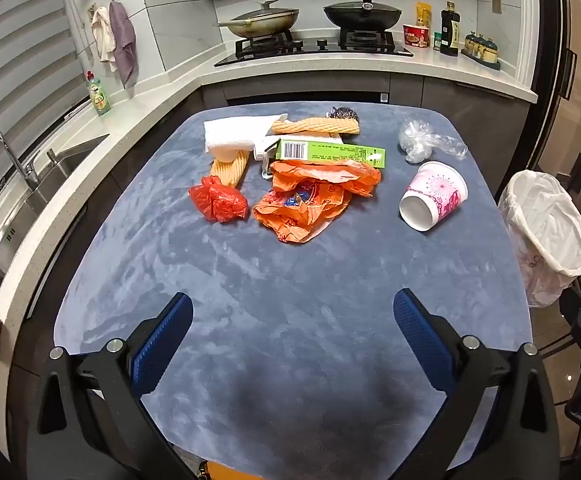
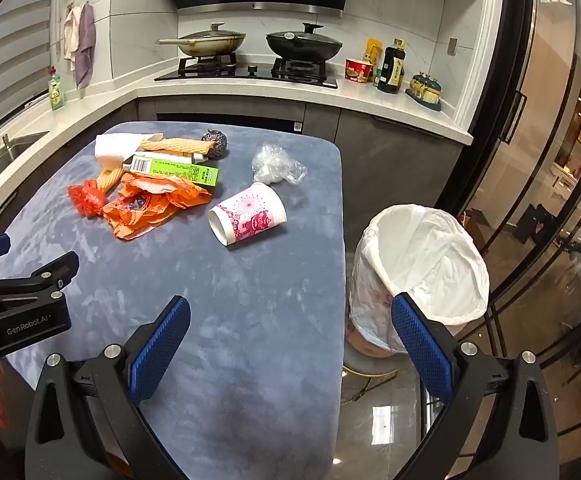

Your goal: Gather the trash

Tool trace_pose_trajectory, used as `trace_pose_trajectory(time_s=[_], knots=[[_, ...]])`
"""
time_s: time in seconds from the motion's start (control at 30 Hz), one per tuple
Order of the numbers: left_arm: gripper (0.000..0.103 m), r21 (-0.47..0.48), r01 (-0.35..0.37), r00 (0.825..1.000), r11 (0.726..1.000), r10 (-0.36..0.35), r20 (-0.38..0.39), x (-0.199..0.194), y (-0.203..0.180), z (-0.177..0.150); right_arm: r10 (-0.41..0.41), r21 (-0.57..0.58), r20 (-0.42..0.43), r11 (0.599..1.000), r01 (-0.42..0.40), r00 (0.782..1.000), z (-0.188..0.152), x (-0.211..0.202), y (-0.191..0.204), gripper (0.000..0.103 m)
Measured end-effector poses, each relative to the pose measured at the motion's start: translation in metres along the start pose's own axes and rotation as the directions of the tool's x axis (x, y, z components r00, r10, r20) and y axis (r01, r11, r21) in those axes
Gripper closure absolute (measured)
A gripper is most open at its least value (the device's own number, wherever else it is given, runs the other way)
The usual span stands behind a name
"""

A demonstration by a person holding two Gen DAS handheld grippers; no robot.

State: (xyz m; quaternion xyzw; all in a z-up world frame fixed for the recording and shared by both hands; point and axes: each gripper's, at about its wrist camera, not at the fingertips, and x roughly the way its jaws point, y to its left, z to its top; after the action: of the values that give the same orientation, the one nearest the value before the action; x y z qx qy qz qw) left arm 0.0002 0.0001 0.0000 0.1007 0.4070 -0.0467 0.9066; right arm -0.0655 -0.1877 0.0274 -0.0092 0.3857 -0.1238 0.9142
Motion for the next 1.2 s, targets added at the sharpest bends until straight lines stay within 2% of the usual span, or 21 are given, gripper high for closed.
trace_pose_trajectory(time_s=[0.23, 0.37, 1.2], knots=[[0.007, -0.005, 0.006, 1.0, 1.0, -0.006, 0.004, -0.001, 0.0, 0.0, 0.016, 0.02, -0.011, 1.0, -0.016, 1.0, 0.009, 0.0, 0.004, 0.007], [0.007, 0.001, 0.005, 1.0, 1.0, -0.005, 0.008, -0.002, -0.002, 0.001, 0.017, 0.01, 0.012, 1.0, -0.017, 1.0, 0.009, -0.01, 0.001, 0.007], [0.007, 0.041, 0.072, 0.997, 0.997, -0.073, 0.015, -0.032, -0.015, -0.001, -0.005, 0.069, 0.008, 0.998, 0.005, 1.0, -0.01, -0.033, -0.017, 0.007]])
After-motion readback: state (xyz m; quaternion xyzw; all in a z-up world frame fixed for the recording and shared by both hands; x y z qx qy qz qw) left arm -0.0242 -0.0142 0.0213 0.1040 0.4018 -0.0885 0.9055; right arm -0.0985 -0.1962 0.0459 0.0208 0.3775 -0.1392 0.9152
